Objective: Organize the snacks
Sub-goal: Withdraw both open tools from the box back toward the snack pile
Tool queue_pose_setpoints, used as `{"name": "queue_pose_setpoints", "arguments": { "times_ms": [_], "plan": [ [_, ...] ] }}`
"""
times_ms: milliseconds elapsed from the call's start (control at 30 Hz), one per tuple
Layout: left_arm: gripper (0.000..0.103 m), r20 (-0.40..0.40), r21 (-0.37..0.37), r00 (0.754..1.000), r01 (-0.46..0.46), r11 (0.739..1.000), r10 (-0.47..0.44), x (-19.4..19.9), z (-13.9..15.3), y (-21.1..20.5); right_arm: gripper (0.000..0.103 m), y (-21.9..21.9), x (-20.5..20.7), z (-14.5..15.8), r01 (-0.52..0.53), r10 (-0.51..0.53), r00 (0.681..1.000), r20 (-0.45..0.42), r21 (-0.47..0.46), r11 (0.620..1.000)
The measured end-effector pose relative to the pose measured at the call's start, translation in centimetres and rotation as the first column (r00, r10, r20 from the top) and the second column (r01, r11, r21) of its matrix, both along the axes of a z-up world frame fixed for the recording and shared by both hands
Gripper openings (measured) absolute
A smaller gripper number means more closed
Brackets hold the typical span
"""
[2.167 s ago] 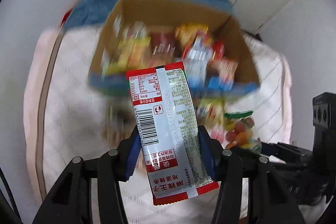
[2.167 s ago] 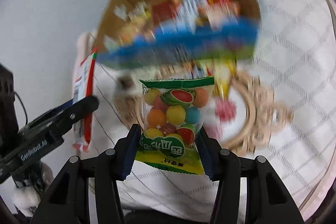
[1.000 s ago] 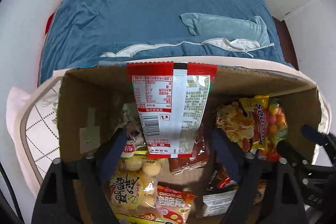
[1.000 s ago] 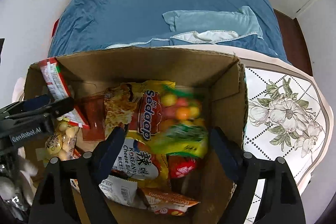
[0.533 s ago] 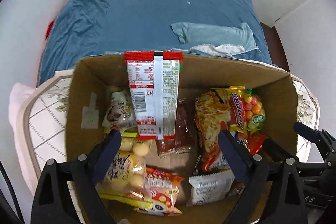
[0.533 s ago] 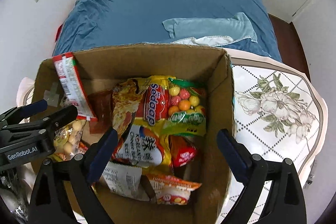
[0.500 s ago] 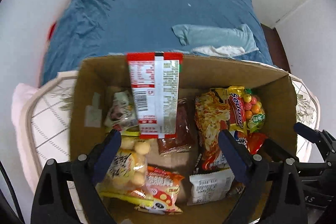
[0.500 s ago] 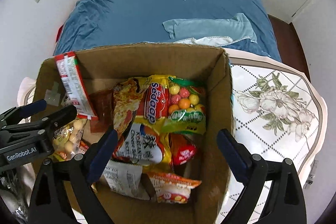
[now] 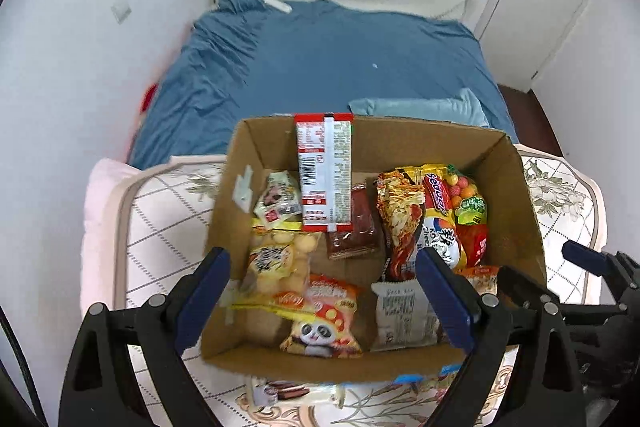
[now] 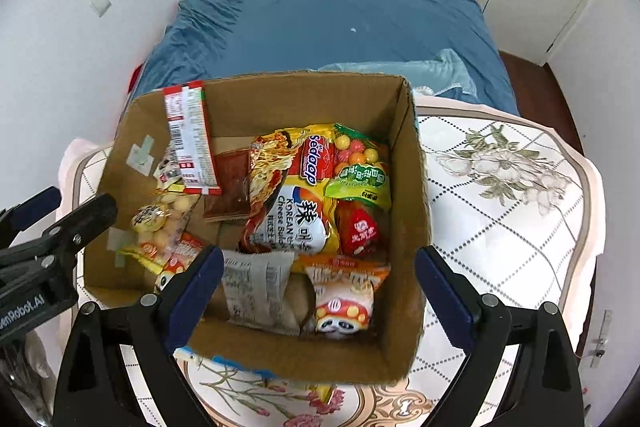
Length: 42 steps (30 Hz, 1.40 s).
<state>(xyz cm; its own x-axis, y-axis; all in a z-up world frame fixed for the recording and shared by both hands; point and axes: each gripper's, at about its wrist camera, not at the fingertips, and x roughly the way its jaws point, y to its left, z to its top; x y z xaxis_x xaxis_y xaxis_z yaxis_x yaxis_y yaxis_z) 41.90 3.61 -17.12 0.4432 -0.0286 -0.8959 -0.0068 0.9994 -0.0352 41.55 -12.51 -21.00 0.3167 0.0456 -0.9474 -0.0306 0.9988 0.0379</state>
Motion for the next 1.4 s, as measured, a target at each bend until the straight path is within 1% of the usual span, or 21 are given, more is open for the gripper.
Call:
{"name": "queue_pose_setpoints", "arguments": {
  "times_ms": [67,133,300,400,433,467,500,633,667,833,900,933,967,1000,1033,1100,1133,1200,1267,1300,1400],
  "plan": [
    [0.094,0.033,0.025,0.999,-0.001,1.0,0.0,-1.4,0.6,-0.2,0.098,0.1,-1.0,0.8,0.005,-0.005,1.0,0.024,0.004,1.0],
    [0.094,0.058,0.035,0.998,0.0,0.999,-0.002,-2.8,1.2,-0.1,0.098,0.3,-2.9,2.1,0.007,-0.008,0.998,0.057,0.018,1.0],
    [0.094,0.108,0.041,0.994,-0.001,0.999,-0.003,-6.2,3.0,-0.1,0.098,0.5,-5.3,3.7,0.0,-0.002,0.995,0.102,0.022,1.0],
    [0.094,0.145,0.031,0.989,-0.003,1.0,-0.002,-7.9,3.9,-0.1,0.098,0.6,-7.8,5.3,0.002,-0.006,0.989,0.151,0.028,1.0],
    [0.094,0.152,0.028,0.988,-0.006,1.0,0.002,-8.5,4.2,-0.1,0.098,0.6,-7.8,5.3,0.002,-0.006,0.989,0.151,0.028,1.0],
    [0.094,0.159,0.026,0.987,-0.008,1.0,0.004,-9.0,4.5,-0.1,0.098,0.5,-9.0,6.0,0.004,-0.01,0.986,0.164,0.037,0.999],
    [0.094,0.167,0.025,0.986,-0.01,1.0,0.005,-9.6,4.8,-0.1,0.098,0.5,-9.0,6.0,0.004,-0.01,0.986,0.164,0.037,0.999],
    [0.094,0.2,0.028,0.98,-0.016,0.999,0.01,-11.7,5.7,-0.2,0.098,0.4,-11.8,7.0,0.001,-0.015,0.983,0.183,0.072,0.997],
    [0.094,0.203,0.025,0.979,-0.016,1.0,0.011,-12.2,5.8,-0.1,0.098,0.4,-11.8,7.0,0.001,-0.015,0.983,0.183,0.072,0.997],
    [0.094,0.209,0.015,0.978,-0.025,1.0,0.022,-13.7,5.7,-0.2,0.098,0.1,-14.3,6.3,0.006,-0.021,0.987,0.161,0.094,0.996],
    [0.094,0.2,0.014,0.979,-0.033,0.999,0.029,-14.0,5.3,-0.1,0.098,-0.4,-14.8,5.4,0.023,-0.038,0.99,0.136,0.112,0.993],
    [0.094,0.192,0.013,0.981,-0.039,0.999,0.036,-14.2,5.0,0.0,0.098,-0.4,-14.8,5.4,0.023,-0.038,0.99,0.136,0.112,0.993],
    [0.094,0.183,0.01,0.982,-0.046,0.999,0.044,-14.3,4.5,0.2,0.098,-0.9,-15.1,4.2,0.045,-0.058,0.993,0.102,0.128,0.991],
    [0.094,0.17,0.007,0.984,-0.054,0.998,0.053,-14.4,4.0,0.5,0.098,-1.3,-15.1,3.3,0.057,-0.068,0.995,0.079,0.138,0.989],
    [0.094,0.152,0.004,0.986,-0.065,0.998,0.063,-14.5,3.2,0.8,0.098,-1.3,-15.1,3.3,0.057,-0.068,0.995,0.079,0.138,0.989],
    [0.094,0.108,-0.003,0.991,-0.079,0.997,0.079,-14.5,1.4,1.3,0.098,-1.8,-15.1,1.4,0.08,-0.086,0.996,0.033,0.15,0.985],
    [0.094,0.077,-0.006,0.993,-0.091,0.996,0.091,-14.4,0.2,1.6,0.098,-2.2,-14.9,-0.9,0.106,-0.104,0.994,-0.019,0.159,0.982],
    [0.094,0.03,-0.007,0.994,-0.108,0.994,0.108,-14.2,-1.7,2.2,0.098,-2.5,-14.6,-3.1,0.133,-0.124,0.99,-0.06,0.163,0.978],
    [0.094,-0.027,0.009,0.992,-0.12,0.993,0.12,-13.7,-4.1,2.8,0.098,-2.9,-14.1,-5.6,0.169,-0.151,0.982,-0.111,0.176,0.97],
    [0.094,-0.049,0.012,0.991,-0.122,0.992,0.123,-13.5,-5.1,3.0,0.098,-3.2,-13.8,-7.0,0.192,-0.168,0.976,-0.139,0.186,0.964],
    [0.094,-0.121,0.015,0.984,-0.128,0.992,0.129,-12.7,-8.2,3.4,0.098,-3.7,-13.0,-10.0,0.239,-0.201,0.96,-0.194,0.204,0.949]
  ]
}}
